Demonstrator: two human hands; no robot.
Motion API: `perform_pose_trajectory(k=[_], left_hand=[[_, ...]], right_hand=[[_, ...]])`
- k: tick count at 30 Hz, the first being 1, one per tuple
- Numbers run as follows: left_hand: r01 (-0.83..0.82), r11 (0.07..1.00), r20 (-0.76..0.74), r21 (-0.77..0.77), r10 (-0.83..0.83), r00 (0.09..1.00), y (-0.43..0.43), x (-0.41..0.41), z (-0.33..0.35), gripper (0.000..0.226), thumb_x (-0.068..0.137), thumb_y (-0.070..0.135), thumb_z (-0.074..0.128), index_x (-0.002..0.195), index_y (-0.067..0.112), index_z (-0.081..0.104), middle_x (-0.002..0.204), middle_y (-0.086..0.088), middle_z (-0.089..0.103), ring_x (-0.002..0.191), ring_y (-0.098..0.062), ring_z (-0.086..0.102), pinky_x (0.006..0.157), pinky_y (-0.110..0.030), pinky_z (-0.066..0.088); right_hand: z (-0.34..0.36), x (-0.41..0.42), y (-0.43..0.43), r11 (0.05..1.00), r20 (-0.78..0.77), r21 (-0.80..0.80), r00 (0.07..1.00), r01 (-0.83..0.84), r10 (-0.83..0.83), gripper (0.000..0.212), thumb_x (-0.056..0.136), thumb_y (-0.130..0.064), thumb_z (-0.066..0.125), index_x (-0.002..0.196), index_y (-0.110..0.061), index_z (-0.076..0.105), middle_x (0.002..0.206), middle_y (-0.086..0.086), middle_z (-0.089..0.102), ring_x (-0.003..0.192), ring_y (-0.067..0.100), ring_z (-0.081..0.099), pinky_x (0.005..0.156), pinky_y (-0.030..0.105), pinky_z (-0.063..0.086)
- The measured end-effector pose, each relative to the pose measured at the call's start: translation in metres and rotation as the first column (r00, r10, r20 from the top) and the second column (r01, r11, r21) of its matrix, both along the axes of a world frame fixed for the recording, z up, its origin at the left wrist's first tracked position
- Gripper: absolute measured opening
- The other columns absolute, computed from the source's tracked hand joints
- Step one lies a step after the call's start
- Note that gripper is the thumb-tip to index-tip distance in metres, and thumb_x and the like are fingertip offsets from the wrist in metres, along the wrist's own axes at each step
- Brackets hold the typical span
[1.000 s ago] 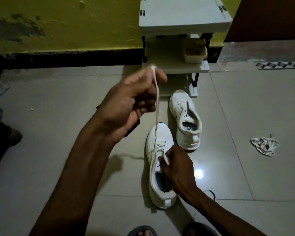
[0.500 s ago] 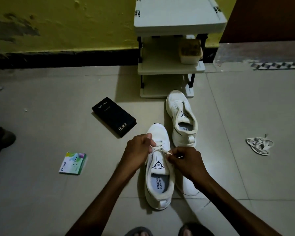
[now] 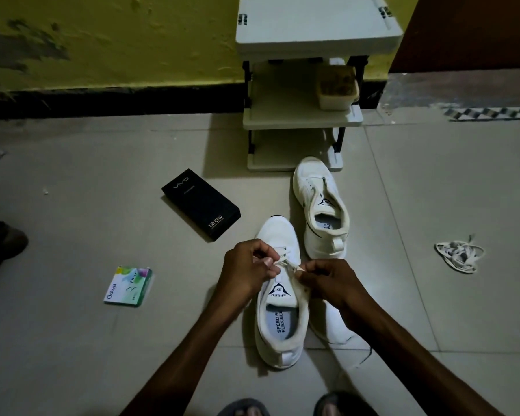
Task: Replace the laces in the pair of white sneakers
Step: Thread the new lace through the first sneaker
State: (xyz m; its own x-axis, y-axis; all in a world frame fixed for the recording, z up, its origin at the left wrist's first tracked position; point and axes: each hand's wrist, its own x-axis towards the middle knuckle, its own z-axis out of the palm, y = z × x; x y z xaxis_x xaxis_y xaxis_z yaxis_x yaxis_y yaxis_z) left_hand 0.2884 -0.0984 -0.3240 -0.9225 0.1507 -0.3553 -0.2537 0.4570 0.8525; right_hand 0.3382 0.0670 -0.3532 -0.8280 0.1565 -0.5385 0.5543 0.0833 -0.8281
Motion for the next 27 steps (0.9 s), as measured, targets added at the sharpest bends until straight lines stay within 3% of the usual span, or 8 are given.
perform_pose_trajectory(k=[2,4,6,8,11,13,16,27], left_hand=[[-0.004,0.997,-0.084,-0.081,-0.003,0.996,0.007,0.002,0.000,0.014,0.085,0.000,0.065,0.085,0.014,0.064,0.076,0.000,0.068,0.068,-0.012,0.069,0.069,-0.025,0.057],[0.022,0.979,-0.160,-0.202,-0.055,0.986,0.014,0.006,0.002,0.022,0.083,0.003,0.068,0.091,0.021,0.057,0.073,0.010,0.064,0.070,-0.006,0.065,0.065,-0.017,0.052],[0.050,0.950,-0.239,-0.309,-0.128,0.963,0.022,0.010,0.001,0.033,0.083,0.005,0.068,0.098,0.025,0.048,0.076,0.011,0.064,0.072,-0.006,0.062,0.058,-0.010,0.041],[0.071,0.927,-0.275,-0.369,-0.181,0.944,0.027,0.010,-0.004,0.038,0.084,0.009,0.068,0.103,0.026,0.040,0.087,0.007,0.067,0.081,-0.013,0.063,0.065,-0.015,0.045],[0.117,0.896,-0.250,-0.427,-0.242,0.938,0.032,0.009,-0.008,0.048,0.084,0.009,0.067,0.114,0.025,0.033,0.099,-0.002,0.067,0.090,-0.021,0.064,0.079,-0.032,0.054],[0.150,0.879,-0.243,-0.453,-0.284,0.928,0.033,0.010,-0.008,0.058,0.083,0.007,0.066,0.123,0.025,0.029,0.104,-0.004,0.065,0.092,-0.021,0.063,0.084,-0.035,0.055],[0.172,0.870,-0.261,-0.461,-0.318,0.912,0.035,0.011,-0.006,0.065,0.083,0.007,0.066,0.132,0.025,0.028,0.107,-0.006,0.065,0.093,-0.022,0.063,0.087,-0.037,0.054],[0.153,0.801,-0.208,-0.579,-0.326,0.922,0.043,0.012,-0.011,0.070,0.087,0.017,0.065,0.142,0.015,0.022,0.119,-0.009,0.064,0.104,-0.026,0.064,0.093,-0.038,0.052]], right_hand=[[0.000,0.000,0.001,1.000,0.009,-0.031,1.000,-0.003,0.004,0.016,0.083,-0.017,0.073,0.068,-0.020,0.075,0.066,-0.002,0.068,0.061,0.009,0.057,0.063,0.026,0.045],[0.000,0.000,0.001,0.998,0.014,-0.060,1.000,0.002,-0.001,0.017,0.084,-0.016,0.073,0.067,-0.020,0.075,0.066,0.000,0.068,0.062,0.012,0.057,0.065,0.028,0.046],[0.002,0.000,0.001,0.998,0.014,-0.062,1.000,0.001,0.000,0.012,0.083,-0.018,0.074,0.071,-0.018,0.076,0.068,0.003,0.069,0.064,0.013,0.059,0.067,0.030,0.047],[0.003,0.000,0.000,0.998,0.016,-0.062,1.000,-0.001,0.002,0.010,0.082,-0.022,0.075,0.075,-0.015,0.076,0.071,0.005,0.070,0.065,0.014,0.060,0.068,0.031,0.048],[0.003,0.000,0.000,0.999,0.021,-0.051,1.000,0.002,-0.001,0.009,0.084,-0.020,0.074,0.077,-0.014,0.076,0.076,0.009,0.073,0.068,0.016,0.063,0.072,0.033,0.052],[0.003,-0.001,-0.001,1.000,0.024,-0.029,1.000,0.002,-0.002,0.010,0.084,-0.020,0.073,0.076,-0.015,0.076,0.077,0.008,0.074,0.069,0.016,0.064,0.073,0.033,0.054],[0.002,-0.001,-0.001,1.000,0.018,0.004,1.000,0.009,-0.009,0.012,0.085,-0.021,0.072,0.074,-0.017,0.076,0.073,0.006,0.073,0.065,0.013,0.062,0.067,0.029,0.051],[0.004,0.001,-0.008,0.997,-0.018,0.079,1.000,0.015,-0.014,0.011,0.082,-0.032,0.075,0.080,-0.022,0.077,0.080,-0.003,0.074,0.083,0.017,0.070,0.075,0.027,0.056]])
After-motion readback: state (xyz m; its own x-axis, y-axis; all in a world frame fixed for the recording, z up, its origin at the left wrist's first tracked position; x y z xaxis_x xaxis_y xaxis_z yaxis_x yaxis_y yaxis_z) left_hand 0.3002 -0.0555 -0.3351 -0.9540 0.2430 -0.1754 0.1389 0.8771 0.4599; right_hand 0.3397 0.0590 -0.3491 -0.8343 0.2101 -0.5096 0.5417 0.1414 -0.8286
